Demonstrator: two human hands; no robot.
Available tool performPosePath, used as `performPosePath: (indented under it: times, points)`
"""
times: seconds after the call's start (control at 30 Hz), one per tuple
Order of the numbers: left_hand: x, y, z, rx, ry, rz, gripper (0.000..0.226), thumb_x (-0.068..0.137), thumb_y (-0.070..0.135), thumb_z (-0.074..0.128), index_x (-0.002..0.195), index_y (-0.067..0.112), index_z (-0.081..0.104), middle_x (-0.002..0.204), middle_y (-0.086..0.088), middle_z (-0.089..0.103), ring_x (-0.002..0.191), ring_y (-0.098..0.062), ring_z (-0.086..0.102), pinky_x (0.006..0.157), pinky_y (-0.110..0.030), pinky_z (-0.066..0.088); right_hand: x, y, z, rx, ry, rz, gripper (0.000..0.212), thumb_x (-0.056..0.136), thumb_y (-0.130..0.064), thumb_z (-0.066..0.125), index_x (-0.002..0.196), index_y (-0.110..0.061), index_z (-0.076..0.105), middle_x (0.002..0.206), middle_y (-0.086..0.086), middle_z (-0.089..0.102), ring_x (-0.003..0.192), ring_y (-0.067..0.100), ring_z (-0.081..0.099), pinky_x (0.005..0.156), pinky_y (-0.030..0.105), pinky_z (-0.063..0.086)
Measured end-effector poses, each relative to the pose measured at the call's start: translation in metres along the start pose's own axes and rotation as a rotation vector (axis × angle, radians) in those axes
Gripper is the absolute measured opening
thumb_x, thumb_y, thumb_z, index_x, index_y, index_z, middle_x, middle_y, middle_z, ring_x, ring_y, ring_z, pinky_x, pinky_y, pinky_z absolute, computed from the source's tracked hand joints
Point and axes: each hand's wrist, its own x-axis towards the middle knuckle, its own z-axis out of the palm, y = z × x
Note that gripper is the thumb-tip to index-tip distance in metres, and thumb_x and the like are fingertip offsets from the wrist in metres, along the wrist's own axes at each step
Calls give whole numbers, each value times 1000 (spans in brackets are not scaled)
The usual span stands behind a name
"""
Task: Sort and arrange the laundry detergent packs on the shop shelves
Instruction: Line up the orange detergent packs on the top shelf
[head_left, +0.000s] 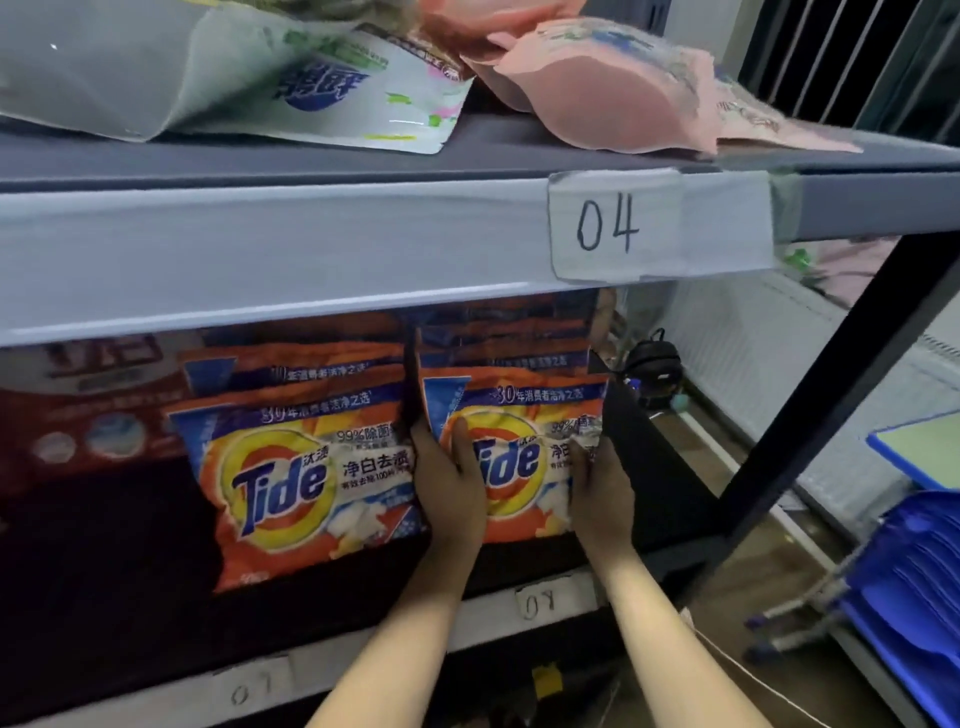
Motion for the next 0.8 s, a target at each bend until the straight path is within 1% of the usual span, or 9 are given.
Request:
performPosePath:
  times: [0.1, 0.17, 0.27, 0.33, 0.43, 0.57, 0.63, 0.73, 0.8]
  points:
    - [-2, 4, -2, 8, -41, -67, 35, 99, 27, 45, 127, 5, 44, 101, 8, 53, 98, -16, 57, 76, -21, 39, 1, 2, -3, 36, -51, 1, 32, 97, -31, 44, 117, -6, 51, 109, 8, 61, 97, 25, 61, 69, 29, 41]
    - [-2, 7, -7, 58, -58, -78, 31, 99, 25, 45, 124, 7, 46, 110, 0, 55, 105, -21, 55, 80, -18, 36, 0, 0, -8, 74, -70, 1, 31, 97, -26, 48, 116, -2, 51, 110, 13, 57, 102, 29, 57, 73, 30, 40]
    - [-6, 10, -17, 213, -42, -69, 37, 97, 21, 50, 128, 1, 46, 126, -15, 50, 114, -27, 50, 81, -12, 29, -4, 2, -17, 64, -74, -16, 37, 92, -17, 56, 125, 0, 48, 121, 16, 50, 114, 30, 48, 88, 35, 41]
    - [-17, 11, -28, 252, -65, -69, 42, 97, 20, 51, 134, 3, 43, 133, -15, 45, 120, -27, 46, 87, -16, 30, -11, 5, -23, 58, -74, -44, 46, 89, -13, 60, 132, -3, 46, 130, 16, 45, 120, 30, 45, 99, 38, 40]
    - [-37, 6, -51, 394, -135, -68, 40, 98, 25, 48, 135, 10, 45, 135, -8, 46, 126, -24, 43, 94, -25, 37, -28, 4, -33, -21, -78, -123, 50, 88, -11, 61, 135, -1, 44, 134, 21, 42, 123, 35, 42, 102, 44, 40]
    - [-64, 0, -90, 579, -189, 46, 34, 95, 20, 53, 127, 11, 54, 124, -9, 56, 116, -28, 50, 88, -32, 42, -63, -10, -37, -186, -145, -393, 49, 74, -1, 72, 120, 2, 56, 117, 24, 56, 107, 43, 53, 89, 51, 48]
    - [-69, 0, -112, 704, -229, 92, 35, 93, 19, 55, 127, 12, 54, 123, -10, 56, 114, -29, 51, 88, -34, 44, -79, -25, -34, -275, -219, -481, 48, 70, -3, 75, 114, 1, 59, 109, 22, 61, 99, 42, 59, 84, 48, 51]
    - [-68, 10, -149, 868, -268, 268, 32, 74, 17, 76, 104, 11, 63, 92, -9, 66, 81, -29, 65, 63, -35, 52, -105, -60, -29, -333, -395, -573, 44, 89, -19, 59, 130, -7, 49, 126, 14, 54, 117, 32, 51, 98, 40, 42]
    - [-63, 19, -179, 982, -248, 403, 34, 59, 17, 87, 84, 12, 65, 71, -4, 63, 61, -23, 63, 49, -30, 49, -122, -87, -24, -377, -474, -665, 42, 96, -26, 46, 136, -12, 42, 134, 7, 47, 125, 26, 42, 104, 35, 36]
